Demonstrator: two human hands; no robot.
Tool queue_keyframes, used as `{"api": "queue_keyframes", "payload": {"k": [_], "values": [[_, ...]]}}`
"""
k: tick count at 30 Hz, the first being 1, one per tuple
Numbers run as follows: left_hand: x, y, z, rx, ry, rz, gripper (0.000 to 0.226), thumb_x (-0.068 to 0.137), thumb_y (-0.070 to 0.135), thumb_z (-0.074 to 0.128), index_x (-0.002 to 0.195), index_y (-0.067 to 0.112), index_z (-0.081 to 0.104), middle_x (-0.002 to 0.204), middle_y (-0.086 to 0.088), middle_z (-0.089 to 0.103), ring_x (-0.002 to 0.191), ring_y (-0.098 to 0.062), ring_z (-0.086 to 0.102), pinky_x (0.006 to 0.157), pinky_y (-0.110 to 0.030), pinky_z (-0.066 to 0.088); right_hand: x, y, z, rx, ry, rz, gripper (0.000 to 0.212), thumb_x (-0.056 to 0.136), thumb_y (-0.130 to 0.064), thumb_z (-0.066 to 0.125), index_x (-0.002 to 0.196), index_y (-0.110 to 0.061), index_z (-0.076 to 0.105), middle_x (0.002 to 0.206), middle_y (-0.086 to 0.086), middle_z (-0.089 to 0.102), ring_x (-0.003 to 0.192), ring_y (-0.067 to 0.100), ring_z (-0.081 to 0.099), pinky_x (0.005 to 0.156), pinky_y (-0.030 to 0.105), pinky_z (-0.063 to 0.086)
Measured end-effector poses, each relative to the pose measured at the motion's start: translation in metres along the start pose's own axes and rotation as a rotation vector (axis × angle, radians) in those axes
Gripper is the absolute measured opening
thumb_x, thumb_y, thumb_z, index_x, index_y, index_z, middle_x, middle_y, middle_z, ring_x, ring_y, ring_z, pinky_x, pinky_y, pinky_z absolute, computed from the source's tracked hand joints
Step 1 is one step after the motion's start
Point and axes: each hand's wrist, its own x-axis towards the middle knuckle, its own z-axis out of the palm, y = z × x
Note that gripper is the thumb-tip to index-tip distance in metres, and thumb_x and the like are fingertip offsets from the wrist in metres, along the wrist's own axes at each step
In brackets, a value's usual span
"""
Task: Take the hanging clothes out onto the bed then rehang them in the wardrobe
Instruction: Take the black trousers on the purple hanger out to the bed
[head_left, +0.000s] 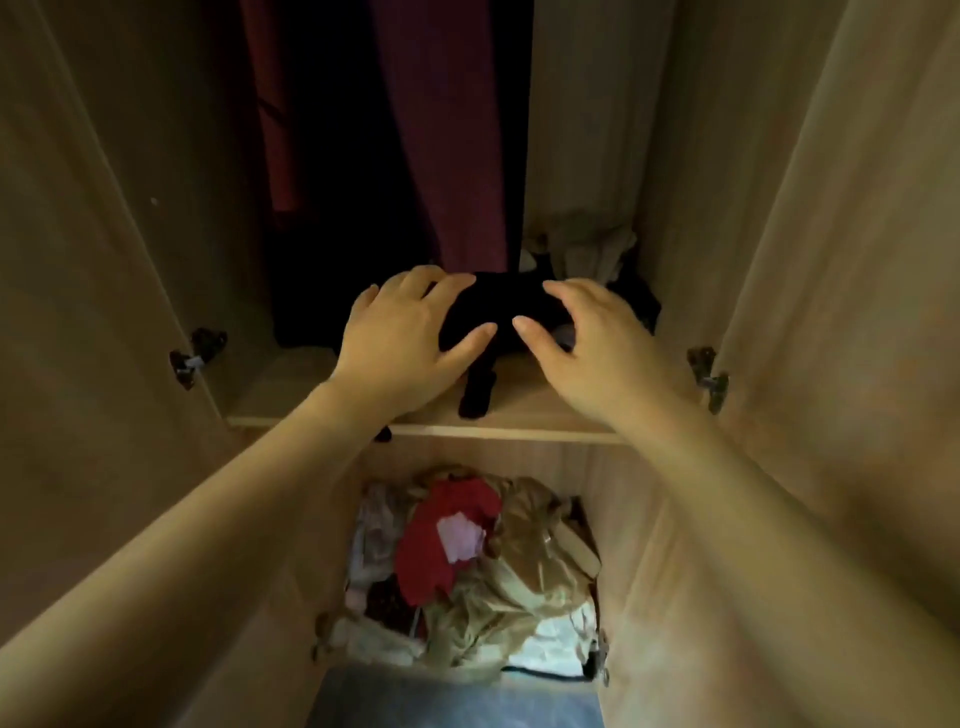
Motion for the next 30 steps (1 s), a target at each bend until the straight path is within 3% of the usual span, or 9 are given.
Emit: {"api": "queue_keyframes", "payload": {"k": [10, 16, 30], "values": [[0.177, -0.027, -0.052, 0.14, 0.256, 0.04, 0.069, 0.084, 0.065, 0.026, 0.135, 0.023, 0.046, 0.13, -0.004, 0.054, 0.117, -0.023, 0.052, 0.091, -0.042, 0.044, 0.186, 0.003, -0.059, 0.034, 0.217, -0.197, 0.058, 0.094, -0.053, 0.04, 0.139, -0.017, 0.041, 0.142, 0.001, 0.042, 0.129, 0.018, 0.039, 0.099, 0.03, 0.035], [0.258, -0.048, -0.087, 0.037, 0.349, -0.009, 0.061, 0.084, 0.062, 0.033, 0.132, 0.027, 0.046, 0.133, -0.002, 0.05, 0.121, -0.021, 0.048, 0.094, -0.042, 0.045, 0.266, -0.004, -0.089, -0.007, 0.326, -0.257, 0.055, 0.094, -0.048, 0.043, 0.138, -0.015, 0.042, 0.141, 0.004, 0.042, 0.128, 0.019, 0.04, 0.095, 0.028, 0.034], [0.453, -0.108, -0.175, 0.154, 0.707, 0.182, 0.049, 0.088, 0.051, 0.048, 0.128, 0.023, 0.05, 0.134, -0.008, 0.044, 0.122, -0.031, 0.043, 0.093, -0.045, 0.044, 0.459, -0.061, -0.18, -0.17, 0.757, -0.348, 0.053, 0.094, -0.043, 0.048, 0.137, -0.014, 0.041, 0.137, 0.005, 0.044, 0.125, 0.017, 0.042, 0.09, 0.018, 0.029]]}}
